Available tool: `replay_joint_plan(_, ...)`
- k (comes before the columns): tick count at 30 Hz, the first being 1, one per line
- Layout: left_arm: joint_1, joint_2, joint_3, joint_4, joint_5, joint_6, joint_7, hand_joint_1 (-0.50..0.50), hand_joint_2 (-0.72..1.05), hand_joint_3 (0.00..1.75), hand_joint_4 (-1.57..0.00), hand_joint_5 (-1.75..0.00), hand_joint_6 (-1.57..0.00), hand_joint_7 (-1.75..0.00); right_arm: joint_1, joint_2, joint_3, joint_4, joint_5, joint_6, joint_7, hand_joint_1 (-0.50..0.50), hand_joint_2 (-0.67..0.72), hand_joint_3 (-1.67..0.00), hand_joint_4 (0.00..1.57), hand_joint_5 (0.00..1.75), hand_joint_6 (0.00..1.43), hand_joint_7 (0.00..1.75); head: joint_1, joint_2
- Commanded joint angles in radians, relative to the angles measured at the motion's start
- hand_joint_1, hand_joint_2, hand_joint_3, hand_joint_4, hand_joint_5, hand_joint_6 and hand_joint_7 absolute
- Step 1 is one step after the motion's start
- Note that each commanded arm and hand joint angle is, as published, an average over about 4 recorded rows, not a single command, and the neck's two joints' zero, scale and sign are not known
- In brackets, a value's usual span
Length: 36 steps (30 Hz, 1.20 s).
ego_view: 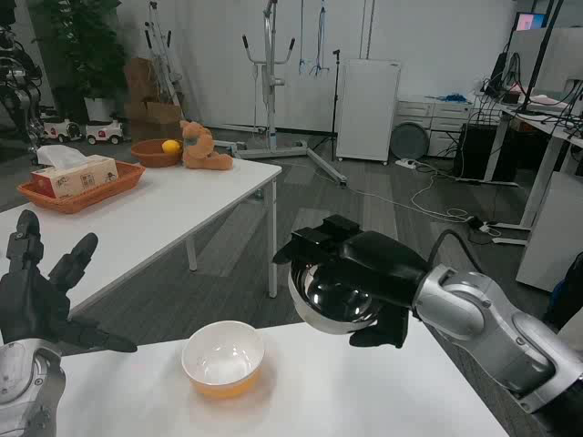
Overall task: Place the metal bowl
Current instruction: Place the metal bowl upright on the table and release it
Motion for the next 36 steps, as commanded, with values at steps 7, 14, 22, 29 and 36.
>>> replay_joint_plan(7, 0.02, 0.0, 0.014, -0.033, 0.011, -0.007, -0.024, -0.5, -0.7, 0.07, -0.56, 0.0, 0.0, 0.0, -0.067, 0.003, 0.056, -0.012, -0.028, 0.019, 0.008, -0.41, -0.65, -1.59, 0.69, 1.55, 1.08, 1.54, 0.001, -0.007)
replay_joint_plan(14, 0.02, -0.001, 0.014, -0.033, 0.011, -0.007, -0.024, -0.5, -0.72, 0.04, -0.56, 0.0, 0.0, 0.0, -0.067, 0.003, 0.058, -0.015, -0.028, 0.02, 0.008, -0.41, -0.67, -1.59, 0.69, 1.55, 1.08, 1.54, 0.0, -0.007)
replay_joint_plan(22, 0.02, -0.001, 0.014, -0.033, 0.011, -0.007, -0.024, -0.5, -0.72, 0.07, -0.56, 0.0, 0.0, 0.0, -0.065, 0.001, 0.062, -0.014, -0.042, 0.021, 0.01, -0.4, -0.67, -1.59, 0.69, 1.55, 1.08, 1.54, -0.005, -0.027)
replay_joint_plan(29, 0.021, -0.001, 0.015, -0.034, 0.01, -0.007, -0.024, -0.5, -0.72, 0.07, -0.56, 0.0, 0.0, 0.0, -0.037, -0.002, 0.124, 0.03, -0.096, 0.024, 0.029, -0.41, -0.67, -1.59, 0.69, 1.55, 1.06, 1.54, -0.009, -0.078)
replay_joint_plan(36, 0.019, -0.001, 0.01, -0.032, 0.008, -0.006, -0.024, -0.5, -0.72, 0.09, -0.56, 0.0, 0.0, 0.0, 0.036, 0.038, 0.162, 0.133, -0.1, 0.012, 0.018, -0.4, -0.67, -1.59, 0.69, 1.55, 1.03, 1.54, -0.025, -0.13)
